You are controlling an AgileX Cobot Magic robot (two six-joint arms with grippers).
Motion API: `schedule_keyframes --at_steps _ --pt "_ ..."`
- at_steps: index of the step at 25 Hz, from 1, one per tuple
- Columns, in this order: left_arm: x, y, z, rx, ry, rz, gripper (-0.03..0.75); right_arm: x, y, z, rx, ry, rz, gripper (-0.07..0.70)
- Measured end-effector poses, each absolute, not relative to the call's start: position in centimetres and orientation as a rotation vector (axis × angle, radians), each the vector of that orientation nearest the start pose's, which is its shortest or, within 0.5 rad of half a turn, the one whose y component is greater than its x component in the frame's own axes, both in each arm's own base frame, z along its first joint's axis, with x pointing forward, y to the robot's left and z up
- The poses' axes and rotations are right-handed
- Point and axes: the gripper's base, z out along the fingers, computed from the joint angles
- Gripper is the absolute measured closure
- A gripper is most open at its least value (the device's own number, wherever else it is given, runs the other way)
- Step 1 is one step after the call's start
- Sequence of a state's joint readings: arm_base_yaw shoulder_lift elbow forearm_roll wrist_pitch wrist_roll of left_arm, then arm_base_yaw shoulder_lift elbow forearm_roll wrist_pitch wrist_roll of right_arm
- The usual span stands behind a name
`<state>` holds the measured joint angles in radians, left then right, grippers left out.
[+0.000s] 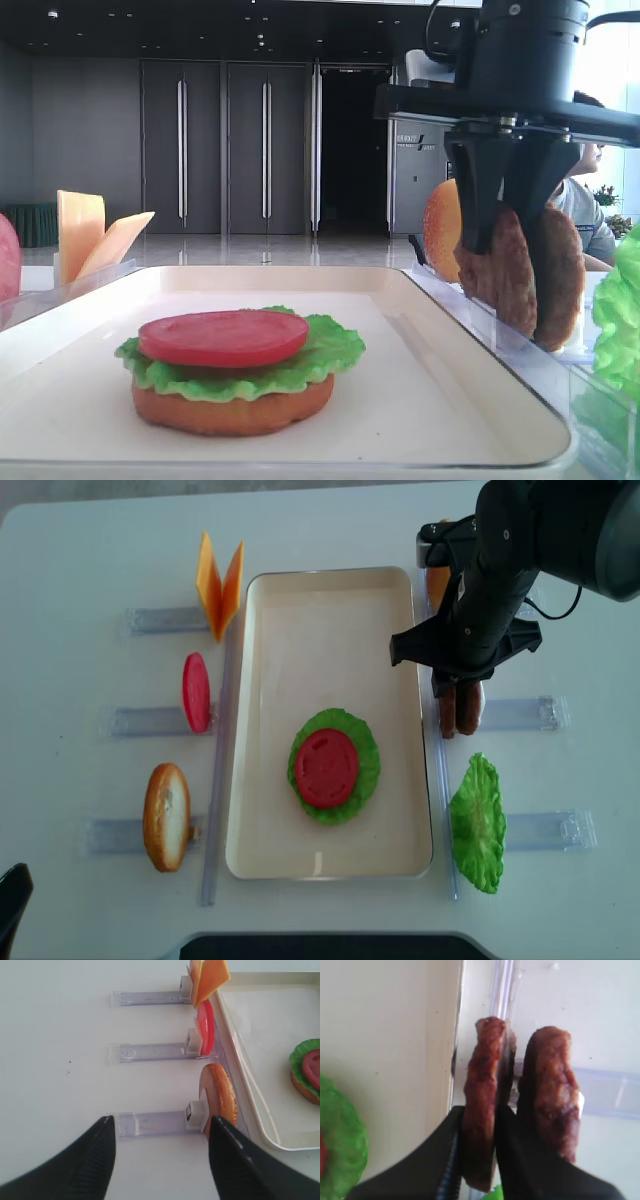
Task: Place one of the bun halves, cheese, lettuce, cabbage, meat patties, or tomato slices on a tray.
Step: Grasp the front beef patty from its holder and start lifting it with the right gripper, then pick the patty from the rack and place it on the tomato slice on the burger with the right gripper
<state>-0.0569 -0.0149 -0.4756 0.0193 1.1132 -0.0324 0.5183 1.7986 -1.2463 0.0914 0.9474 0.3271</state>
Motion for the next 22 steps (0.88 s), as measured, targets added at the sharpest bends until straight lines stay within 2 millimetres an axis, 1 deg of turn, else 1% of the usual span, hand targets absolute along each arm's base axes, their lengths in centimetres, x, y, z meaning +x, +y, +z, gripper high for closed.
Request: schedule_keyframes --at_steps 3,6,9,15,19,22 --pt "-0.7 0.2 26.6 0.024 2.106 -0.030 0.263 30.0 17.8 20.7 -0.202 3.026 0.198 0.496" --pt "-0.7 0.2 26.6 0.024 2.106 -0.030 0.263 29.6 17.9 21.2 -0.210 3.022 0.178 0.500" --pt "-0.7 0.2 26.6 0.024 2.106 -0.030 0.263 28.8 18.1 22.6 -0.220 3.001 0.188 0.501" --pt "-0.7 0.2 26.6 0.024 2.106 -0.030 0.263 26.5 18.6 26.0 -0.243 2.955 0.242 0.510" --pt "-0.7 0.2 26.6 0.024 2.106 -0.030 0.263 24.7 18.8 27.9 -0.274 2.929 0.240 0.514" --pt "-0.7 0.2 26.6 0.024 2.106 -0.030 0.263 23.5 19.1 28.8 -0.311 2.915 0.229 0.521"
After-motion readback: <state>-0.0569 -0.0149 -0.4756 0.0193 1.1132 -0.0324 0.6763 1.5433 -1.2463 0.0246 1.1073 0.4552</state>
